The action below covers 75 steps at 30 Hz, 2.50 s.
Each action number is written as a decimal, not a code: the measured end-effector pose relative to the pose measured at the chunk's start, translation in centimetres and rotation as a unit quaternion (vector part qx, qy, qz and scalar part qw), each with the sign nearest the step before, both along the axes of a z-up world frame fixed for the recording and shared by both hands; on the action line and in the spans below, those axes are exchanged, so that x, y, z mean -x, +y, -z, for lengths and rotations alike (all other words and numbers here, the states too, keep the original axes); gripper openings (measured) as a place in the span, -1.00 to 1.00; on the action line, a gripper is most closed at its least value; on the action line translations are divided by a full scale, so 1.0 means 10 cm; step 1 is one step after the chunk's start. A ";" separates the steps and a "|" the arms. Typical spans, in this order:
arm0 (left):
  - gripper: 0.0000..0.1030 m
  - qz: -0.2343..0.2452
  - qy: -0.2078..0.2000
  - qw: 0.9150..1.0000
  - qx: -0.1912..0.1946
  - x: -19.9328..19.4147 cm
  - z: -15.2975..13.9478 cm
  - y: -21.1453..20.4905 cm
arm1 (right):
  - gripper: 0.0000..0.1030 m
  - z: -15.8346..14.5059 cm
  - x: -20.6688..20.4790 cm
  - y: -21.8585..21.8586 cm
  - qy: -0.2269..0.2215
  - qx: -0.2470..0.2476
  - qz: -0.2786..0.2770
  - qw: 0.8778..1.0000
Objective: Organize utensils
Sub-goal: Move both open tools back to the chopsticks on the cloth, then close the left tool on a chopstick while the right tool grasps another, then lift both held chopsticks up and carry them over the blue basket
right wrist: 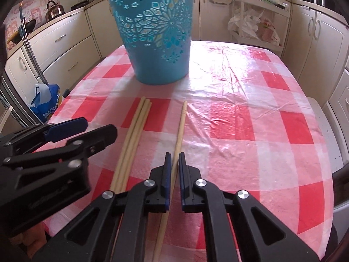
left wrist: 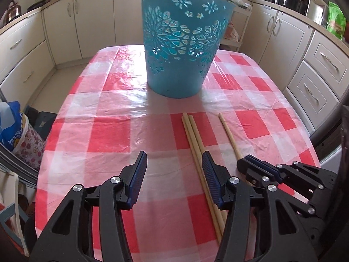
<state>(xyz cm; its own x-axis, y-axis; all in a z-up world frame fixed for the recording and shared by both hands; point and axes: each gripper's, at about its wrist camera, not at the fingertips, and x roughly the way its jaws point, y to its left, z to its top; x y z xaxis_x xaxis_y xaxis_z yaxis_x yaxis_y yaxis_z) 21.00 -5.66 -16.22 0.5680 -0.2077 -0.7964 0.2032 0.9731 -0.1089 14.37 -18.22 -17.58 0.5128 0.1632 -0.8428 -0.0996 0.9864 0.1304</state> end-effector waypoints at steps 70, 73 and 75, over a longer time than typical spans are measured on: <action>-1.00 0.013 -0.167 0.959 0.230 -0.20 -1.44 0.85 | -0.89 -1.54 -0.42 -0.35 -0.188 -0.252 0.026 0.949; -0.99 0.006 -0.125 0.971 0.204 -0.25 -1.19 0.81 | -0.89 -1.49 -0.43 -0.37 -0.186 -0.250 0.027 0.950; -0.99 0.006 -0.076 0.981 0.181 -0.27 -0.88 0.69 | -0.88 -1.39 -0.42 -0.39 -0.177 -0.250 0.031 0.951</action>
